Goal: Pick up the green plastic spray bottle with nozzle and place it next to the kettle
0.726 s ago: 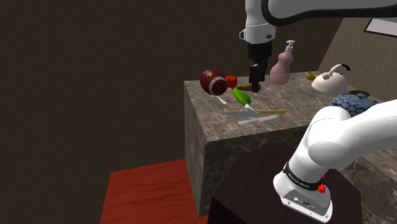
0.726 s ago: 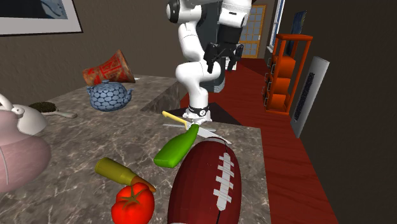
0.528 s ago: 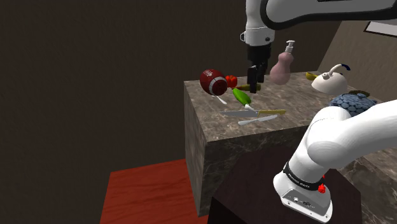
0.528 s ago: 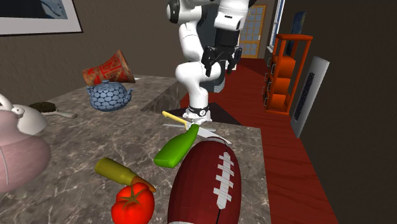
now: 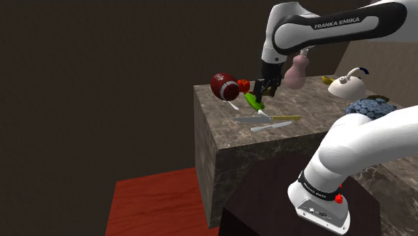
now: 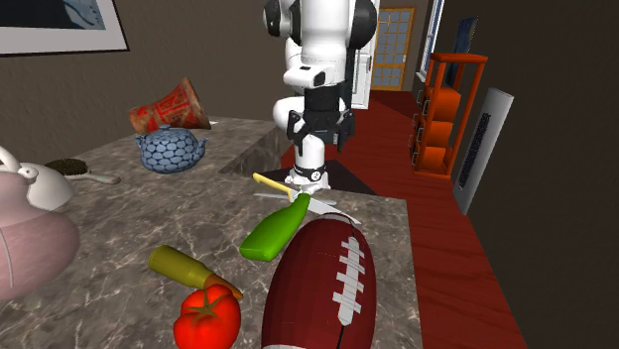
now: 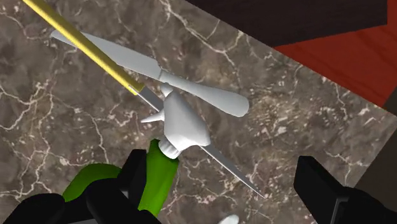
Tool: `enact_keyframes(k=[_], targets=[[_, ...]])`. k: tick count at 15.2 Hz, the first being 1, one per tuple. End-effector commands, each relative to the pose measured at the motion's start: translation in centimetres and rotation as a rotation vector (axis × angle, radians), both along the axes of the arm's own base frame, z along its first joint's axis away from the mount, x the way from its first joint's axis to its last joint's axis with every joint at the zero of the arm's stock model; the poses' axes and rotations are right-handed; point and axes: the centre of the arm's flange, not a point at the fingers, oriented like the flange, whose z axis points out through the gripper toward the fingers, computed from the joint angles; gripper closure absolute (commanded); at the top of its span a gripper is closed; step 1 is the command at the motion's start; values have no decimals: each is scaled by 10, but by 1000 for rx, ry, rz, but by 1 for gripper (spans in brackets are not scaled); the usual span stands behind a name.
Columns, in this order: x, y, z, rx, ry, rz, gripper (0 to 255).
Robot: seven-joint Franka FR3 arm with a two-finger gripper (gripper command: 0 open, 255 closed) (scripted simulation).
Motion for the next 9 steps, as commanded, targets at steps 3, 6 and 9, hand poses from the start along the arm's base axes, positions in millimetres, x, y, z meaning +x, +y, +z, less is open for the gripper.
enact_keyframes(k=[3,6,9], targets=[[2,-38,-36,24,-78,-168,0],[1,-62,-59,40,-124,-270,0],[2,-61,-75,40,-124,-270,0]])
